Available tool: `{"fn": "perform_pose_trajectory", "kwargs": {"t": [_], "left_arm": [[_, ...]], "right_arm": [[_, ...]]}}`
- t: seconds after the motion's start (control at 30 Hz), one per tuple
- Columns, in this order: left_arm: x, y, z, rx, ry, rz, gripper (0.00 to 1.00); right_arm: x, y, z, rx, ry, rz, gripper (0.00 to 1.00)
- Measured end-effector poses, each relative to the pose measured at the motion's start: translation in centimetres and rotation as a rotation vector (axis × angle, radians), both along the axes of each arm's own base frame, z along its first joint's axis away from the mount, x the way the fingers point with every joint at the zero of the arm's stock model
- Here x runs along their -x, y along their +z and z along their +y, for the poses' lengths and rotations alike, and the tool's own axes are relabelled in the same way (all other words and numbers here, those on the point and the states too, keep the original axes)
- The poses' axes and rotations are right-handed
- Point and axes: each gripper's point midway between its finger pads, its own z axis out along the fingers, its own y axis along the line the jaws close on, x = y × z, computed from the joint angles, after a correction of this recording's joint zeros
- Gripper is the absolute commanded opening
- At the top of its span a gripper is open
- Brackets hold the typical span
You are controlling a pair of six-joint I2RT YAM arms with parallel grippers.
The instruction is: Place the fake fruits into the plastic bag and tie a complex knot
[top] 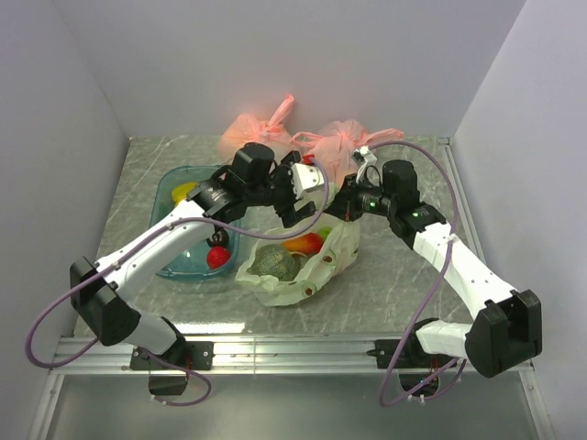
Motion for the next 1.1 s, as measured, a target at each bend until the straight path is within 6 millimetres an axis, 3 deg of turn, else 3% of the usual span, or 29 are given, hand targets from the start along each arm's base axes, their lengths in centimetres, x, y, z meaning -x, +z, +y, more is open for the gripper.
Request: {"fn": "perform_pose_trajectory", "kwargs": {"t": [0.27,0.47,0.5,0.53,0.6,0.63,0.73,0.83,0.93,1.1], "left_arm": [[0.1,-0.8,-1.7,-0.018,-0.075,0.007,0.88],[0.4,0.2,-2.9,0.001,-0.110,-0.001,0.52],[0.4,0.3,-3.1,0.002,-0.114,0.001,0.35],[0.4,0.4,-3.2,0.006,-0.116,0.011,0.25],[0.8,0.7,-3.3,0.015,-0.139,0.025,0.06],[1.0,1.0,-3.2,0.023,-0.154,0.042,0.01],[1.6,2.6,-2.4,0.072,-0.210,0.093,0.00],[1.4,4.7,-0.7,0.122,-0.245,0.137,0.00],[1.7,6.2,0.9,0.150,-0.284,0.163,0.00],[5.1,6.9,1.3,0.162,-0.429,0.215,0.00]], "right_arm": [[-0.4,0.1,-0.1,0.001,-0.049,0.011,0.00],[-0.4,0.2,-0.1,-0.014,-0.067,0.035,0.00],[-0.4,0.2,0.0,-0.016,-0.067,0.038,0.00],[-0.4,0.2,0.0,-0.017,-0.067,0.039,0.01],[-0.2,0.2,0.0,-0.020,-0.064,0.039,0.12],[0.0,0.0,0.0,-0.019,-0.060,0.040,0.28],[0.6,-0.1,-0.4,-0.009,-0.037,0.028,0.57],[1.2,0.6,-1.2,0.007,0.005,-0.033,0.77],[2.2,1.9,-2.4,0.036,0.054,-0.144,0.89],[4.2,5.8,-2.5,0.066,0.203,-0.375,0.92]]}}
